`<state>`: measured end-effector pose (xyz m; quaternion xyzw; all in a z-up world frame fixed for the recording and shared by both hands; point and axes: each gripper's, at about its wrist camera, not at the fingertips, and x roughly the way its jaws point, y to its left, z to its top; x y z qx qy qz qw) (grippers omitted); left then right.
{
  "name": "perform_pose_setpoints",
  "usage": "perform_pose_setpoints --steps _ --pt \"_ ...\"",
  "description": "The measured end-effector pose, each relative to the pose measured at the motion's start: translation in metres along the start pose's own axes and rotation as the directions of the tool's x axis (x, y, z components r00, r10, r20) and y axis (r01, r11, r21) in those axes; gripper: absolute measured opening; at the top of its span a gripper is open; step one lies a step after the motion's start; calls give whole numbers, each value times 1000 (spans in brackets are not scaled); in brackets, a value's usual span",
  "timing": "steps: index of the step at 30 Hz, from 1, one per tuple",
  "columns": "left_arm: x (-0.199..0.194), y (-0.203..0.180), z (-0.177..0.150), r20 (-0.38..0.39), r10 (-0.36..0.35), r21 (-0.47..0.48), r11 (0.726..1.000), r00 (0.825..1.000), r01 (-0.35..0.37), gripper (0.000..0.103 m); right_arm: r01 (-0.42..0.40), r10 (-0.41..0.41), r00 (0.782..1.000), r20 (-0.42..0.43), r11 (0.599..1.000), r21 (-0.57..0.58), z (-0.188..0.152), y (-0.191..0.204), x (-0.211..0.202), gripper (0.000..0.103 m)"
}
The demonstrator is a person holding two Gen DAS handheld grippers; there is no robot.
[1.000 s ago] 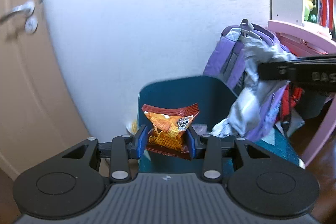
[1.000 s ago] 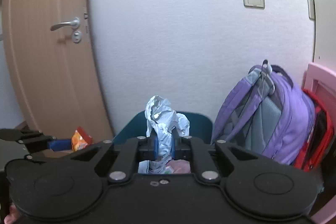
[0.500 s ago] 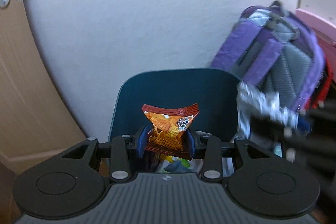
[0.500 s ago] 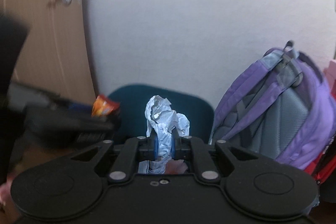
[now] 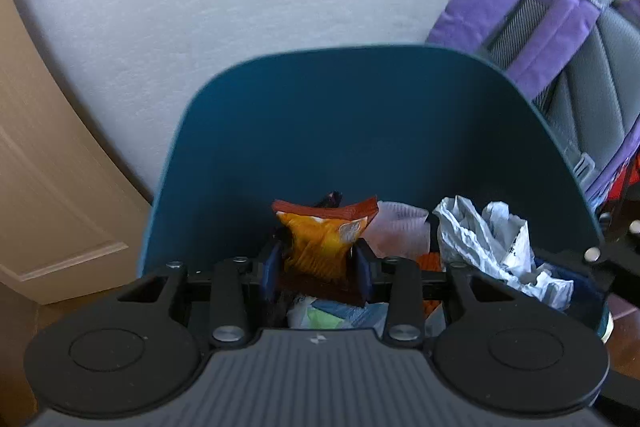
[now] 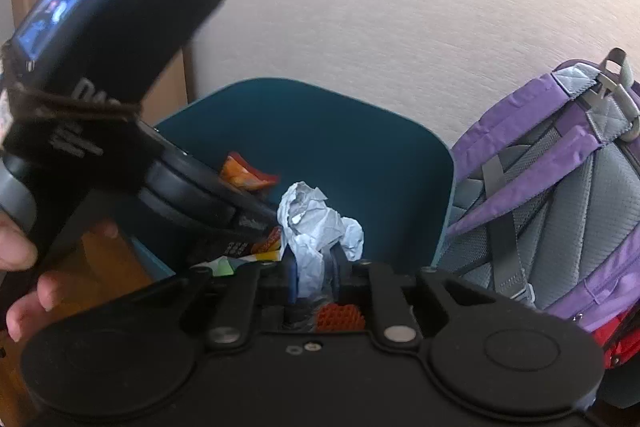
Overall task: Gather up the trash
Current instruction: 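Open both tools, dropping wrapper and foil into the wastebasket, then withdraw both tools and lower them toward the white snack bag and stick wrapper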
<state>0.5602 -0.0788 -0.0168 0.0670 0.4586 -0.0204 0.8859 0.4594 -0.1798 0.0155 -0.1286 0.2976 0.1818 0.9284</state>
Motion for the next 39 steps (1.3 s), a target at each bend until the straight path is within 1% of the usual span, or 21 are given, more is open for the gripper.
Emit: perform_pose_setpoints --steps 2,5,6,7,9,10,11,13,16,21,23,25,29,30,33,35,39 --pt "2 0 -2 -6 -6 10 1000 1000 6 38 2 -2 1000 -8 1000 4 0 -1 1 20" --pt "1 3 -3 -6 -18 -8 1000 1000 18 40 5 -5 1000 -5 1000 15 0 -2 -1 25" --pt "-1 6 -3 -1 -27 -14 1000 1000 27 42 3 -3 1000 -3 1000 19 0 -4 -2 26" --pt "-3 8 -4 5 -35 -21 999 999 35 48 8 -8 1000 5 1000 19 0 -3 -4 29" --pt "-9 10 -4 20 -38 -37 999 999 39 56 17 -17 1000 12 1000 20 0 -1 -9 30" --pt "-12 11 -5 26 -39 -39 998 999 40 58 13 -13 1000 12 1000 23 -1 0 -13 33" --pt "-17 13 -6 34 -44 -37 998 998 45 58 12 -12 1000 15 1000 25 -1 1 -17 37" --pt "-27 15 -10 52 -42 -34 998 998 44 60 9 -10 1000 25 1000 27 -2 3 -28 40" --pt "-43 20 -11 74 -47 -25 998 996 49 64 5 -6 999 39 1000 24 -4 10 -47 42" --pt "-84 29 -24 124 -50 -10 999 991 51 67 -9 8 998 66 1000 23 -9 23 -82 48" --pt "-102 34 -34 141 -51 -7 999 989 52 68 -14 12 997 76 1000 25 -12 31 -96 53" --pt "-117 38 -42 153 -47 -9 999 987 49 74 -23 21 996 83 999 24 -14 37 -107 55" --pt "-145 51 -66 173 -47 -14 999 984 50 74 -42 40 995 95 999 20 -21 52 -123 60" --pt "-151 55 -72 174 -51 -16 998 984 55 74 -49 47 994 99 999 18 -24 57 -129 63" --pt "-165 63 -92 176 -47 -16 999 983 51 74 -68 67 992 103 998 8 -30 69 -138 67" --pt "-173 69 -106 182 -36 -9 999 983 38 78 -77 77 992 103 997 -5 -35 80 -143 73" --pt "-183 82 -132 193 -26 -6 1000 981 28 79 -107 108 990 91 994 -12 -46 95 -144 77"
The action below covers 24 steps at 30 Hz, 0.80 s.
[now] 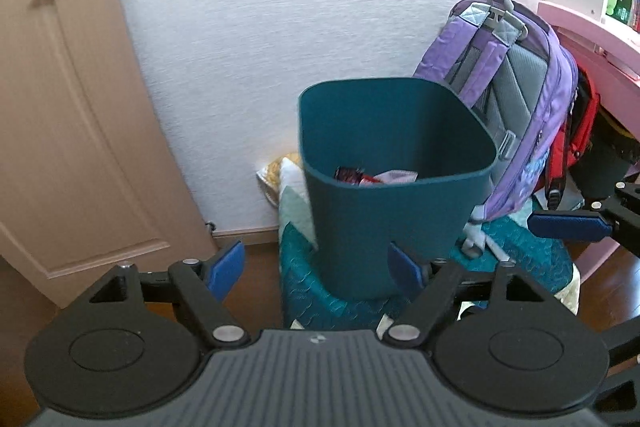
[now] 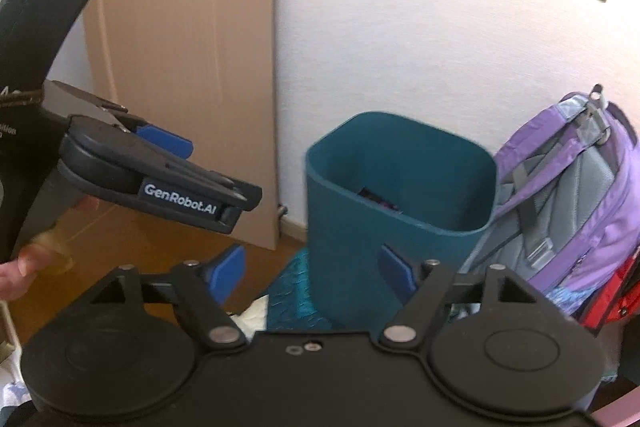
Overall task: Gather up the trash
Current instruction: 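Withdraw both tools and lower them toward the white snack bag and stick wrapper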
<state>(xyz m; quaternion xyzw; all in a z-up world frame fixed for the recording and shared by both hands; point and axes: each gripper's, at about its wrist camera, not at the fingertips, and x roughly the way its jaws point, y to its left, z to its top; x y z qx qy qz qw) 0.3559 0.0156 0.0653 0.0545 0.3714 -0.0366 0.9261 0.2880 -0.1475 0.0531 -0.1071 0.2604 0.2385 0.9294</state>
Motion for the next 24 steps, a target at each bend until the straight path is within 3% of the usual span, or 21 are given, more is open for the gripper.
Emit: perform_pose_setpoints --steps 6,13,20,24 --pt "-10 16 -34 -5 9 6 1000 1000 -9 79 -57 57 998 -32 998 2 -21 25 7 84" --pt "-1 36 -80 -56 -38 -15 999 998 37 79 -105 104 990 -98 994 0 -51 48 39 90" --pt "39 56 -131 -112 -40 -1 999 993 41 81 -169 160 970 -182 985 -31 -99 66 93 93" --pt "77 74 -165 -178 -67 -53 997 982 58 81 -218 202 951 -233 975 -45 -136 79 120 96"
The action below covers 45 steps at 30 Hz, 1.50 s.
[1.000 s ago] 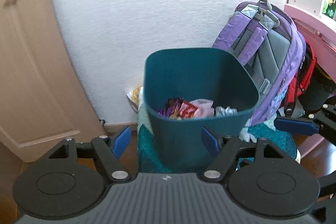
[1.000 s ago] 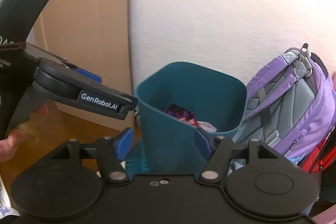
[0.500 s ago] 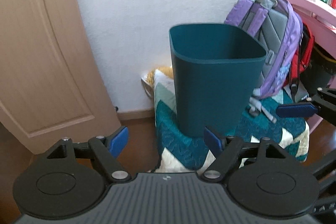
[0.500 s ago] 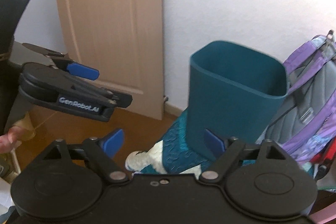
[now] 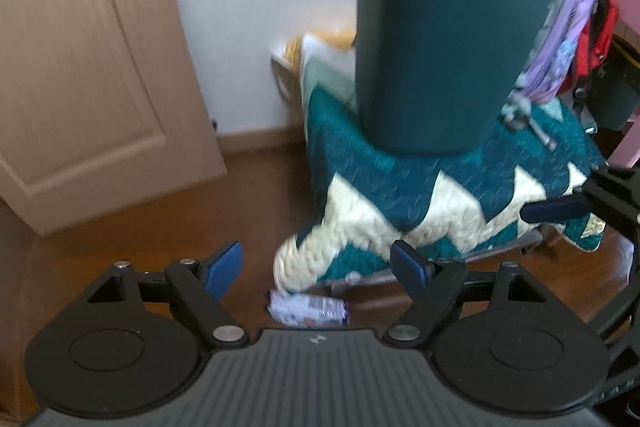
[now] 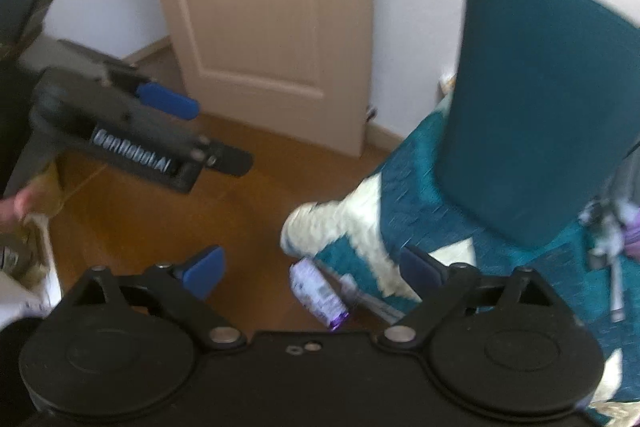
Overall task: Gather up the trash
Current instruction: 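Withdraw both tools and lower them toward the white snack bag and stick wrapper, then close left tool on white snack bag while right tool grasps white stick wrapper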
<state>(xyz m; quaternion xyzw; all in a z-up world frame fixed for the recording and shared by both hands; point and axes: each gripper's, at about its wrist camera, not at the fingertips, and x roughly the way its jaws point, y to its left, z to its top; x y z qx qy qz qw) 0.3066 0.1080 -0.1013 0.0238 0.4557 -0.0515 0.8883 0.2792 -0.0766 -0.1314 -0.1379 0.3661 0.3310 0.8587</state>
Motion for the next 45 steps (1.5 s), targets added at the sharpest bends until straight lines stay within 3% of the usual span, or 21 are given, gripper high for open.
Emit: perform_pose_setpoints --steps 7,13,18,27,31,36,39,45 --pt "84 33 -46 -121 -29 -81 997 992 19 84 -87 78 987 -137 994 -60 -55 15 82 101" --pt "171 56 -84 -252 -43 -178 984 967 -3 84 -148 125 956 -265 987 -68 -98 30 158 101" --pt "240 77 -111 -332 -16 -246 967 943 -70 84 -192 143 925 -352 975 -107 -138 44 217 101" --pt "350 104 -146 -421 -37 -419 894 907 -158 84 -299 164 837 -523 936 -186 -210 66 296 95" --pt "388 111 -152 -455 -30 -480 850 890 -217 84 -348 178 814 -553 911 -220 -230 70 320 91" --pt "429 122 -169 -507 -50 -567 771 860 -290 84 -393 174 795 -581 877 -275 -252 73 343 84" --pt "439 118 -167 -503 -64 -595 749 862 -292 84 -411 177 787 -591 865 -289 -263 77 354 81" --pt "447 116 -156 -467 -45 -610 739 883 -285 84 -422 161 788 -594 844 -332 -278 85 379 76"
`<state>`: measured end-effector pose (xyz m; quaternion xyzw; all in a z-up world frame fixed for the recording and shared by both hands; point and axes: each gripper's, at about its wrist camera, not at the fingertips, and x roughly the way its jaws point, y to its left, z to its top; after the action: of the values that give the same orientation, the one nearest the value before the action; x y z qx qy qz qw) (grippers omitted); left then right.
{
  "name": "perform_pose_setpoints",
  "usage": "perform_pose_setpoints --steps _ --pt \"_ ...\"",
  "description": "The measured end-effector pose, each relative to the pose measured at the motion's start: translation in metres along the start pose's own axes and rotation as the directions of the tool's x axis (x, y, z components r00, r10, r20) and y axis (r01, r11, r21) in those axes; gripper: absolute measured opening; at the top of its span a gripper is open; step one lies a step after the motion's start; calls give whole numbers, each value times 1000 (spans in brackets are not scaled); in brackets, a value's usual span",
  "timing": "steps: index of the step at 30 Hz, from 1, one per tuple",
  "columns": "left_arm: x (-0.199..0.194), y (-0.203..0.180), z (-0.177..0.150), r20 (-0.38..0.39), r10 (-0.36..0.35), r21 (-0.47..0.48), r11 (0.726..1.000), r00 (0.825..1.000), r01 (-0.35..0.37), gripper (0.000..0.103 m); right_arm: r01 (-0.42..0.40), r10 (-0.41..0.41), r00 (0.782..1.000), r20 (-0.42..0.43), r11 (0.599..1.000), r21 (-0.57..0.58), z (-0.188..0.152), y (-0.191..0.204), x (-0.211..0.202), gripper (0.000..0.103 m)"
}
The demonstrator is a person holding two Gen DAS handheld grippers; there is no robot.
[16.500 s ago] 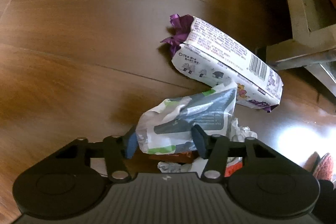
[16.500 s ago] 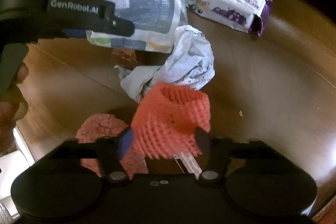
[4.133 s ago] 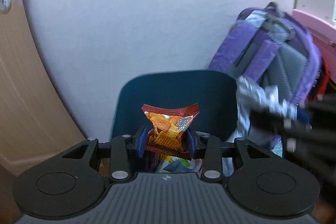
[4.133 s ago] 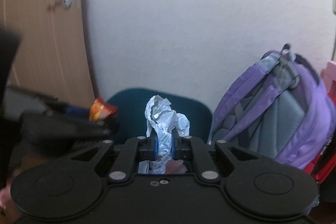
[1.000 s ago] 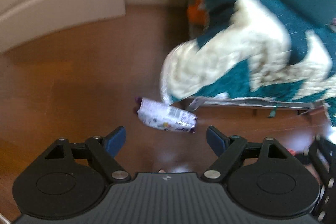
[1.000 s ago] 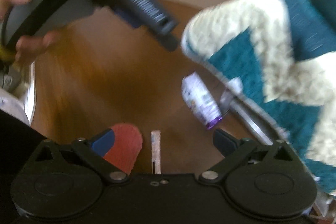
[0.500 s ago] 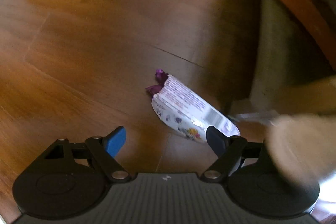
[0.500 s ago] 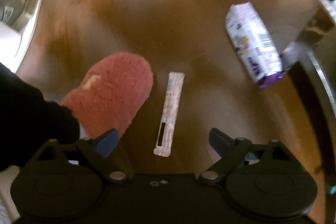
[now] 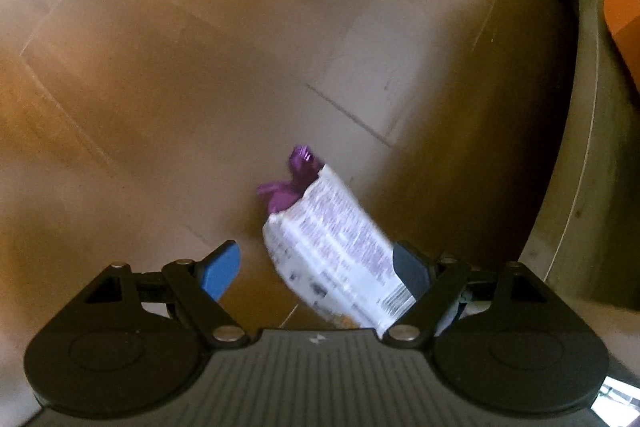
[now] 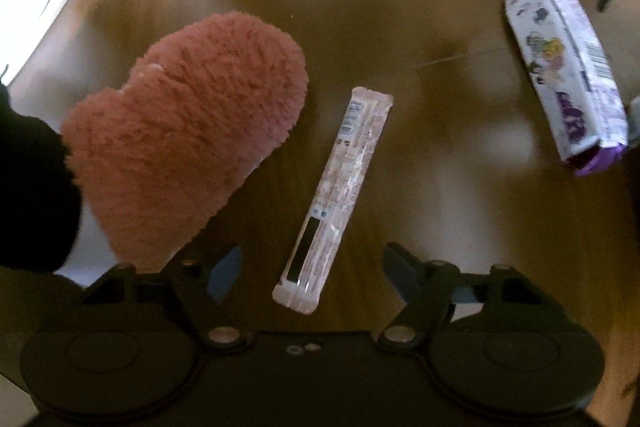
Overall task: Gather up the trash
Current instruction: 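Close left tool on white snack bag while right tool grasps white stick wrapper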
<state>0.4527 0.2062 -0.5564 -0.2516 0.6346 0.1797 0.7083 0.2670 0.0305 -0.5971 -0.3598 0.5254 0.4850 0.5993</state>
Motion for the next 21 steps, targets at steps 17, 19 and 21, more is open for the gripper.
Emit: perform_pose_setpoints --steps 17,19,21 --pt "46 -24 0 -147 -6 -7 1000 989 5 84 180 -178 983 49 982 -57 4 -2 14 41" --pt "53 -22 -3 -164 -10 3 1000 986 11 84 187 -187 981 48 982 -9 2 -11 11 27" --pt "57 -19 -2 -176 -17 2 1000 984 17 83 191 -193 980 43 980 51 -1 -23 8 24"
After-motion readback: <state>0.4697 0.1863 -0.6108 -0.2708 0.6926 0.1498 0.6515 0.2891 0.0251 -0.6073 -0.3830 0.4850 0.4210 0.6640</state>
